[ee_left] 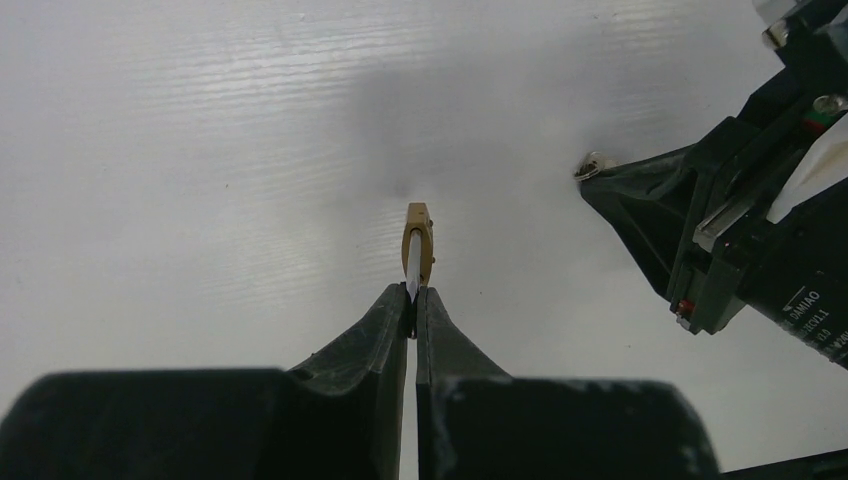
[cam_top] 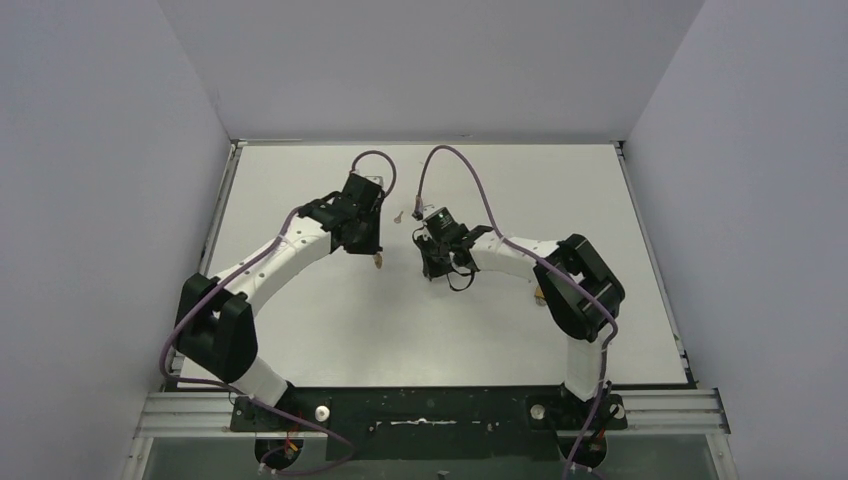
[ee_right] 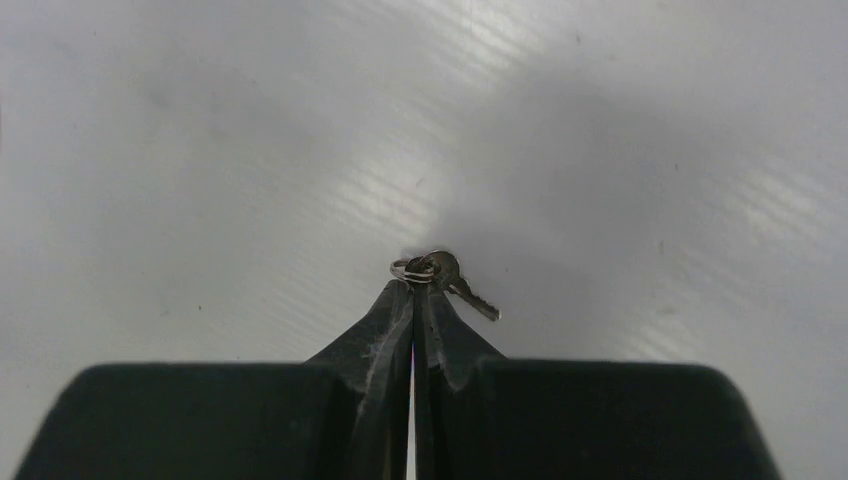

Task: Lock with the key
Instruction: Place the lock at the center of the board.

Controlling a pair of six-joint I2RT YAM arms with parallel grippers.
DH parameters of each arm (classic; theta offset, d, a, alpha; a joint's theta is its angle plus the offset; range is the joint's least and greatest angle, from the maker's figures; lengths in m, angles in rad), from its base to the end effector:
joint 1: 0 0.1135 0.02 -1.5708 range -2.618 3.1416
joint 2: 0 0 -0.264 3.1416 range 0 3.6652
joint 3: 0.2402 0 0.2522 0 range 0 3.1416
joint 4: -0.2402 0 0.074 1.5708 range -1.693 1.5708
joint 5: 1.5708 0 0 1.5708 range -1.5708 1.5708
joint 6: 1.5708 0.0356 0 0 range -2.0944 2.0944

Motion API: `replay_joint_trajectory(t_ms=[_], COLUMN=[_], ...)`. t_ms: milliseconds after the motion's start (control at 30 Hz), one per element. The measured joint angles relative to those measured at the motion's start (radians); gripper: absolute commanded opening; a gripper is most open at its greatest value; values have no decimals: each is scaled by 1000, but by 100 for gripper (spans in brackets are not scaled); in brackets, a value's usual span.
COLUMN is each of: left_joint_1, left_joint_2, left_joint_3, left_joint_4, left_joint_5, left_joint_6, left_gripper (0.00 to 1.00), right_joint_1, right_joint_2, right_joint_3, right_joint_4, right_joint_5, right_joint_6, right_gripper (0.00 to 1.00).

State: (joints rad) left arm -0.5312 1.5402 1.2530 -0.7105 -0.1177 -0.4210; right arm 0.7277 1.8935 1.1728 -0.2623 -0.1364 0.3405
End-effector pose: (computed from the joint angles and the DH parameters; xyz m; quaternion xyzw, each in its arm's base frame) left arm 0.2807 -0.1601 0.2736 0.0361 0.9570 -0.0792 0.2766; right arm 0.2865 0.2617 0.1564 -0.2031 0.9333 0.2033 0.2156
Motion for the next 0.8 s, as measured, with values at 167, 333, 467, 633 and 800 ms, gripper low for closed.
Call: replay_joint_trajectory(t_ms=[167, 333, 467, 633, 800], left_joint_1=[-23, -24, -29, -41, -48], left_joint_2=[115, 198, 250, 313, 370], left_joint_3=[35, 101, 156, 188, 190], left_joint_4=[35, 71, 95, 132, 138], left_joint_5=[-20, -45, -64, -76, -87], left_joint_6=[-51, -91, -106, -119, -123], left_gripper=[0, 0, 0, 0, 0], right_joint_1=[-31, -59, -89, -132, -159], right_joint_2=[73, 129, 144, 169, 186], right_joint_3=[104, 182, 210, 249, 280], right_joint_4=[0, -1, -1, 0, -1], right_joint_5=[-50, -84, -101, -117, -131], right_joint_6=[-8, -8, -8, -8, -8], right_gripper=[0, 0, 0, 0, 0])
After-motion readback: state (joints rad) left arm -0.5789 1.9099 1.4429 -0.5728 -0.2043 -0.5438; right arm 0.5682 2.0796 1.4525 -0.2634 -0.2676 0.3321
